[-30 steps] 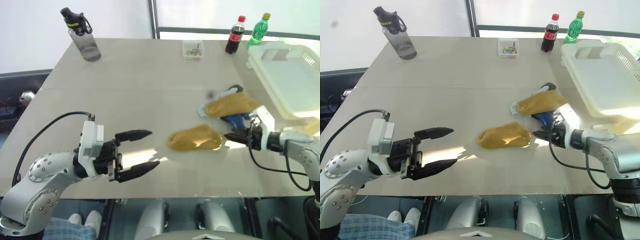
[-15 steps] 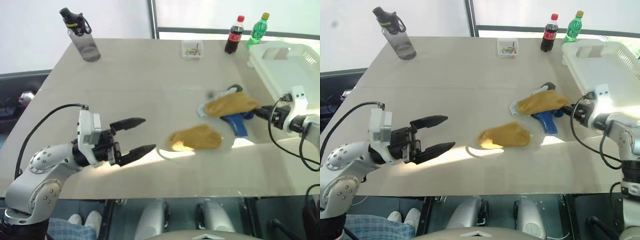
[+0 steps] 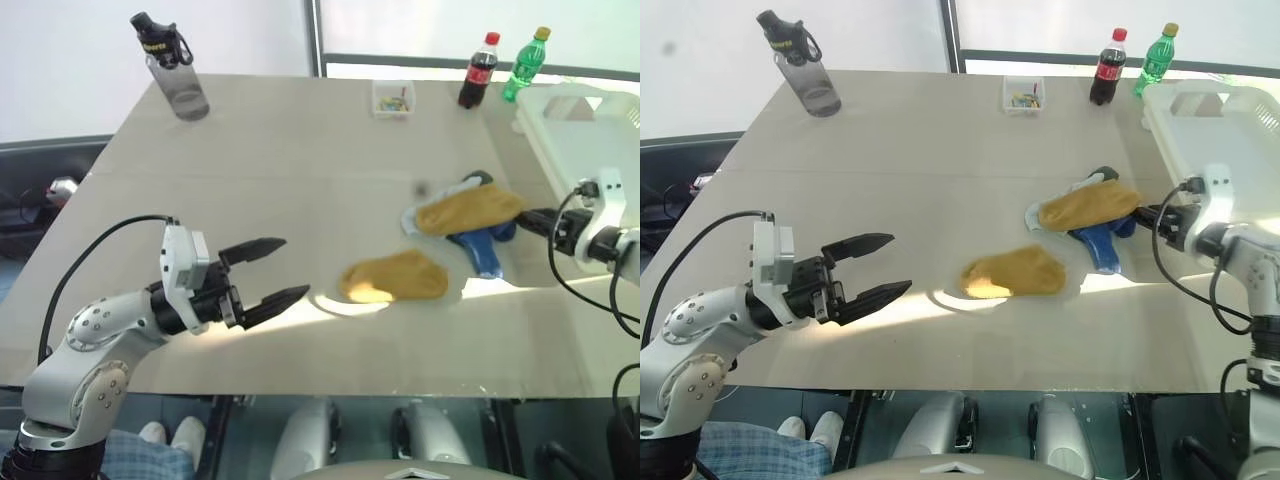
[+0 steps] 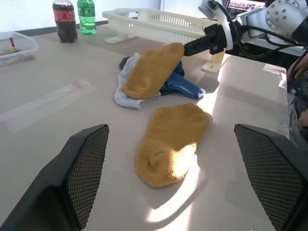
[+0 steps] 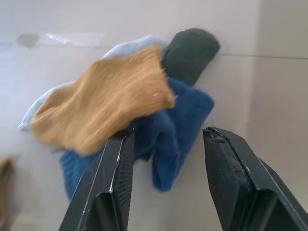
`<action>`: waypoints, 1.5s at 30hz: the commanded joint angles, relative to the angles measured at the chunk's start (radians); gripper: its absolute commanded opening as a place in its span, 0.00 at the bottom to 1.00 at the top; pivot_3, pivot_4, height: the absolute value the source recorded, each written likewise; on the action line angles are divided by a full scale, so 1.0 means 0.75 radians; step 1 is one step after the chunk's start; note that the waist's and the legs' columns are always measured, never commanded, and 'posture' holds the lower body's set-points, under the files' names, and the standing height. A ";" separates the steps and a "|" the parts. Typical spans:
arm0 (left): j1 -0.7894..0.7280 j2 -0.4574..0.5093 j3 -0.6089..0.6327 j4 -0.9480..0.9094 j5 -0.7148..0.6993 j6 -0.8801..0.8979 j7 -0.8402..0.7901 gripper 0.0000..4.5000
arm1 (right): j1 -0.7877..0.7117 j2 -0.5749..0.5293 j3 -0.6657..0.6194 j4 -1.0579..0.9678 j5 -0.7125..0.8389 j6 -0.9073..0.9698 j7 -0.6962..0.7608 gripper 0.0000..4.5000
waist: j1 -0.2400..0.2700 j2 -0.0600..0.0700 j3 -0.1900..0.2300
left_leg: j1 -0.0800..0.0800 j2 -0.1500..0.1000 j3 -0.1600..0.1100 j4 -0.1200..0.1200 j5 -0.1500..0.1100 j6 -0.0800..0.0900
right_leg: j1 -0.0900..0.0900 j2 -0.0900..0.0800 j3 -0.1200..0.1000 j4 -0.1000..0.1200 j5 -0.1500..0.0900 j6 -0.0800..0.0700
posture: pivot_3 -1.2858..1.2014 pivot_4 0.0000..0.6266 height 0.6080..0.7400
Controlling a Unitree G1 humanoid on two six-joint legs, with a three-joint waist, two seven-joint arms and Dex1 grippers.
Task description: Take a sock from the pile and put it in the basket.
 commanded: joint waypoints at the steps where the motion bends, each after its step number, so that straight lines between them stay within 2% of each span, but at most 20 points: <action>1: -0.002 0.004 0.023 -0.039 -0.005 -0.027 -0.008 1.00 | 0.026 -0.061 -0.046 -0.087 0.036 0.015 0.072 0.51 | -0.002 0.000 0.000 | 0.000 0.000 0.000 0.000 0.000 0.000 | 0.000 0.000 0.000 0.000 0.000 0.000 | 0.52 0.24 1.00; 5: -0.012 0.006 0.017 -0.033 -0.005 -0.027 -0.013 1.00 | 0.022 -0.073 -0.080 -0.095 0.062 0.045 0.084 0.51 | -0.010 0.000 0.000 | 0.001 0.000 0.000 0.000 0.000 0.001 | 0.000 0.000 0.000 0.001 0.000 0.000 | 0.52 0.24 1.00; 17: -0.036 0.001 -0.008 -0.020 0.010 -0.032 -0.029 1.00 | -0.059 0.047 -0.096 -0.051 0.107 0.152 -0.049 0.51 | -0.004 0.000 0.000 | 0.001 0.000 0.000 0.000 0.000 0.000 | 0.000 0.000 0.000 0.001 0.000 0.000 | 0.52 0.24 1.00; 22: -0.025 -0.001 -0.005 -0.029 0.008 -0.032 -0.027 1.00 | -0.080 0.049 -0.100 -0.034 0.106 0.151 -0.060 0.51 | -0.001 0.000 0.000 | 0.000 0.000 0.000 0.000 0.000 0.000 | 0.000 0.001 0.000 0.001 0.000 0.000 | 0.52 0.24 1.00; 25: -0.023 -0.004 -0.008 -0.034 0.006 -0.031 -0.024 1.00 | -0.091 0.049 -0.101 -0.027 0.106 0.148 -0.068 0.33 | -0.002 0.000 0.000 | 0.000 0.000 0.001 0.000 0.000 0.000 | 0.000 0.001 0.000 0.000 0.000 0.000 | 0.52 0.24 1.00; 27: -0.022 -0.006 -0.008 -0.036 0.005 -0.031 -0.022 1.00 | -0.091 0.047 -0.097 -0.028 0.106 0.147 -0.067 0.14 | -0.002 0.000 0.000 | 0.000 0.000 0.001 0.000 0.000 0.000 | 0.000 0.001 0.000 0.001 0.000 0.000 | 0.52 0.24 1.00; 28: -0.022 -0.007 -0.008 -0.037 0.005 -0.031 -0.022 1.00 | -0.092 0.047 -0.096 -0.030 0.108 0.147 -0.067 0.01 | -0.002 0.000 0.000 | 0.000 0.000 0.001 0.000 0.000 0.000 | 0.000 0.001 0.000 0.001 0.000 0.000 | 0.52 0.24 1.00; 36: -0.022 -0.012 -0.012 -0.032 0.006 -0.033 -0.026 1.00 | -0.092 0.037 -0.126 -0.118 0.193 0.168 -0.001 0.01 | -0.002 0.000 0.000 | 0.000 0.000 0.001 0.000 0.000 0.000 | 0.000 0.001 0.000 0.001 0.000 0.000 | 0.52 0.24 1.00; 45: -0.038 -0.010 -0.022 -0.020 0.008 -0.032 -0.040 1.00 | -0.099 0.033 -0.295 -0.307 0.557 0.364 0.055 0.01 | 0.000 0.000 0.000 | 0.000 0.001 0.000 0.000 -0.001 0.002 | 0.000 0.000 0.000 0.000 0.000 0.000 | 0.52 0.24 1.00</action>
